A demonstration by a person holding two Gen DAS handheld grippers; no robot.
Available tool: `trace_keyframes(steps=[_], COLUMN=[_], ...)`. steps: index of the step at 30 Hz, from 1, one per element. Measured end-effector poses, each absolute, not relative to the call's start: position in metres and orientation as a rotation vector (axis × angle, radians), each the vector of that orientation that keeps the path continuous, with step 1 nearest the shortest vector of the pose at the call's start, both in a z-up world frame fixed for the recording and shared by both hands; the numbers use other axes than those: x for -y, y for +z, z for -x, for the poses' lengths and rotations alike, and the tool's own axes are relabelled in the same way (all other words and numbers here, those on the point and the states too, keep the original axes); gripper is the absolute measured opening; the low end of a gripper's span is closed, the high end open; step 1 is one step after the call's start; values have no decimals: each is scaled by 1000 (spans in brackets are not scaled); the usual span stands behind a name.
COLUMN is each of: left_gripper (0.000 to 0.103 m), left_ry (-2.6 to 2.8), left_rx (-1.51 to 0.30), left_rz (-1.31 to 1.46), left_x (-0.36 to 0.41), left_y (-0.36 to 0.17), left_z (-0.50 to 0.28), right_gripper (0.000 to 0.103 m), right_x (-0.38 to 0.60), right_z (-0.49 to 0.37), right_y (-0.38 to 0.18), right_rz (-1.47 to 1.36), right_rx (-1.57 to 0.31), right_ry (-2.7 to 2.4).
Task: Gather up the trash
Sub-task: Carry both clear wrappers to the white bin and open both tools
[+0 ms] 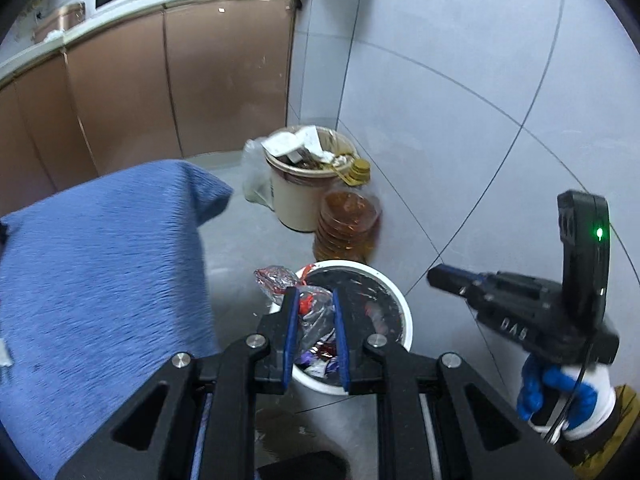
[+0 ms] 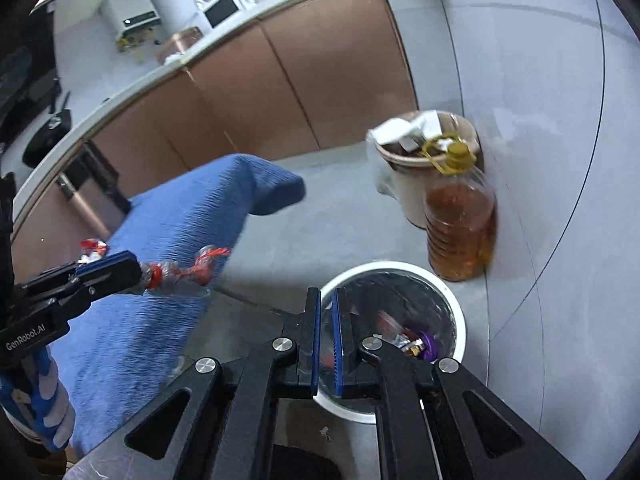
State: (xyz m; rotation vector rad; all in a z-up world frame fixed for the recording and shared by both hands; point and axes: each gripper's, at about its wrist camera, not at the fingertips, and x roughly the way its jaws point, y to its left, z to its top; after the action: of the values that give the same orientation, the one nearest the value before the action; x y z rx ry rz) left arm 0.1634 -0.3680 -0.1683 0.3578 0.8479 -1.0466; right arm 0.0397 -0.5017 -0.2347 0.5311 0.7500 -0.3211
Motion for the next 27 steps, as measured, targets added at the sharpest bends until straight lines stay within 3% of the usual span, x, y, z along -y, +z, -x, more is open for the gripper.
trace_keyframes(steps=[6, 11, 27], left_gripper=[17, 42, 43], left_ry=[-1088, -1098, -1076], left_rx=[-906, -924, -878], left_rz=[-329, -309, -261], left_x=[398, 409, 380], left_y=[-184, -189, -167], left_z=[-169, -168, -163], right_gripper=[9, 25, 34], right_x=[520, 530, 525], right_z=[-50, -48, -45], right_y=[-258, -269, -251], right_rz=[-559, -571, -536], right_rx=[-786, -803, -777], right_ry=[-353, -387, -411])
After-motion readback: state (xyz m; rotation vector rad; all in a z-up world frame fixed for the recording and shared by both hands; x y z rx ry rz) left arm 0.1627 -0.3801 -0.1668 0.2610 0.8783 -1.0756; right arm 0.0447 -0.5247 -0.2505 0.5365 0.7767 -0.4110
